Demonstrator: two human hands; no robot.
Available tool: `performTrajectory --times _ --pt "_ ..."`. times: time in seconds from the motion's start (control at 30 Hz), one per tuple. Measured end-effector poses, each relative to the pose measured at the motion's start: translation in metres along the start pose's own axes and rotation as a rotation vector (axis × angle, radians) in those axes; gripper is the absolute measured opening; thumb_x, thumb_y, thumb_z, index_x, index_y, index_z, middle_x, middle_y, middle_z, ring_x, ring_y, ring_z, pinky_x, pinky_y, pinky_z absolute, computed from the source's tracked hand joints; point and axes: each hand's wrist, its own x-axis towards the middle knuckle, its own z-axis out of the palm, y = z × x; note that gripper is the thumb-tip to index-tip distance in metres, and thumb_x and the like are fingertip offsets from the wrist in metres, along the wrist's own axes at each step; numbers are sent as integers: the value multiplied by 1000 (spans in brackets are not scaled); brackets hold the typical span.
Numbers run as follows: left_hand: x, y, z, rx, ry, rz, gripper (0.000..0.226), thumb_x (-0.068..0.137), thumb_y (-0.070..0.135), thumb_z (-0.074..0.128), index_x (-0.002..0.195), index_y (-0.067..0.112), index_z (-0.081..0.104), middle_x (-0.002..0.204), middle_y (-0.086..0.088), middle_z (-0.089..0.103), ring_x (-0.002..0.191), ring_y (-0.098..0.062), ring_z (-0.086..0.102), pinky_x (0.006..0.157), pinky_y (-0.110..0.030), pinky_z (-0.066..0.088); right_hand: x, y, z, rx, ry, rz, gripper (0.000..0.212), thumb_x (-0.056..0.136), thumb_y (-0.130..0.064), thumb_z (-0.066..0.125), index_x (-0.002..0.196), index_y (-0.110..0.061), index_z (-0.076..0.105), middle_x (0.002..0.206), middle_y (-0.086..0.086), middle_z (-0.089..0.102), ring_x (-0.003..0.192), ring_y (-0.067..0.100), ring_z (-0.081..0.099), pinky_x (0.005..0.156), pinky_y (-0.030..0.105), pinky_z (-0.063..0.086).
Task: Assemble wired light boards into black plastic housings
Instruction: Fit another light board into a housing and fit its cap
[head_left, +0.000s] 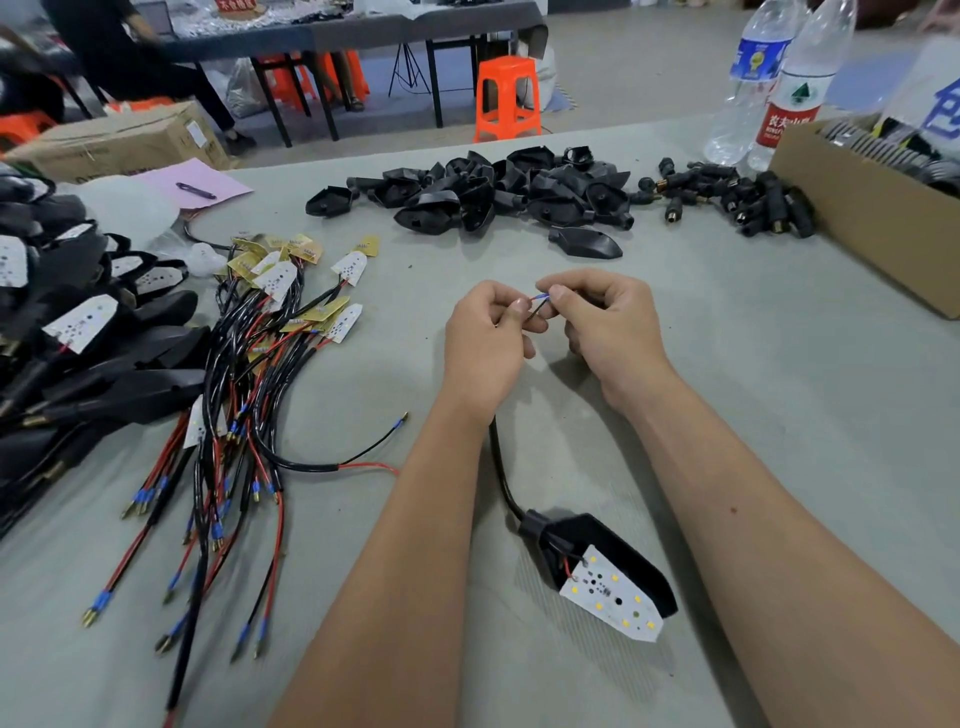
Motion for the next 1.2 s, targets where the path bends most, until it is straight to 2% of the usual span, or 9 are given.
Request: performTrajectory --times 0.13,0.27,0.37,0.57,0.7,0.8,0.87,1.03,1.2 --pt "2 1 -1 -54 65 -30 9 104 17 53 96 13 57 75 -1 74 45 -5 44 55 -25 36 1 0 -1 14 2 29 15 95 -9 65 97 -19 76 75 4 75 46 5 42 48 18 36" --pt "4 0 -3 7 73 -24 12 95 23 70 89 12 69 67 7 67 47 -2 46 60 -28 38 0 -3 0 37 -34 28 9 97 -12 65 93 -13 73 71 3 73 44 6 41 44 18 34" --pt "4 1 -3 13 33 -30 15 91 20 74 79 12 73 54 13 55 44 -2 39 50 -21 32 2 -4 2 109 36 68 22 101 -17 51 96 -11 72 69 1 63 49 7 43 47 19 35" --pt "6 0 -4 -52 27 -26 16 91 16 75 84 2 73 50 15 42 44 -3 33 46 -20 27 8 -1 3 272 46 174 50 92 21 34 130 -2 57 97 9 59 75 14 61 73 23 55" --pt "6 1 -5 -84 8 -5 12 91 12 74 80 13 74 47 18 46 40 -1 37 42 -10 29 8 2 2 415 134 184 33 96 13 59 128 7 56 97 15 68 89 25 77 86 33 62" --pt "6 0 -5 -94 -1 -7 11 90 13 77 79 14 75 48 18 48 40 -1 39 42 -9 30 8 -2 -3 521 204 210 19 92 2 73 108 8 64 82 16 76 85 30 78 78 32 63" --pt "6 -1 -5 -93 -2 4 11 89 13 78 78 14 75 49 19 49 40 0 40 44 -8 32 6 -5 -4 556 199 226 15 91 -1 75 101 7 66 75 14 75 82 30 78 72 28 62" --pt "6 -3 -3 -89 2 17 11 89 15 78 78 13 76 54 16 56 49 1 44 51 -10 36 4 -6 -3 495 167 209 24 92 -5 76 107 11 66 77 17 75 81 28 78 71 27 62" --pt "5 -2 -2 -73 62 -16 16 90 17 76 74 17 74 51 18 50 45 -1 39 47 -14 33 4 -3 -1 387 168 166 25 87 -11 82 102 6 70 79 15 75 77 28 77 71 32 62"
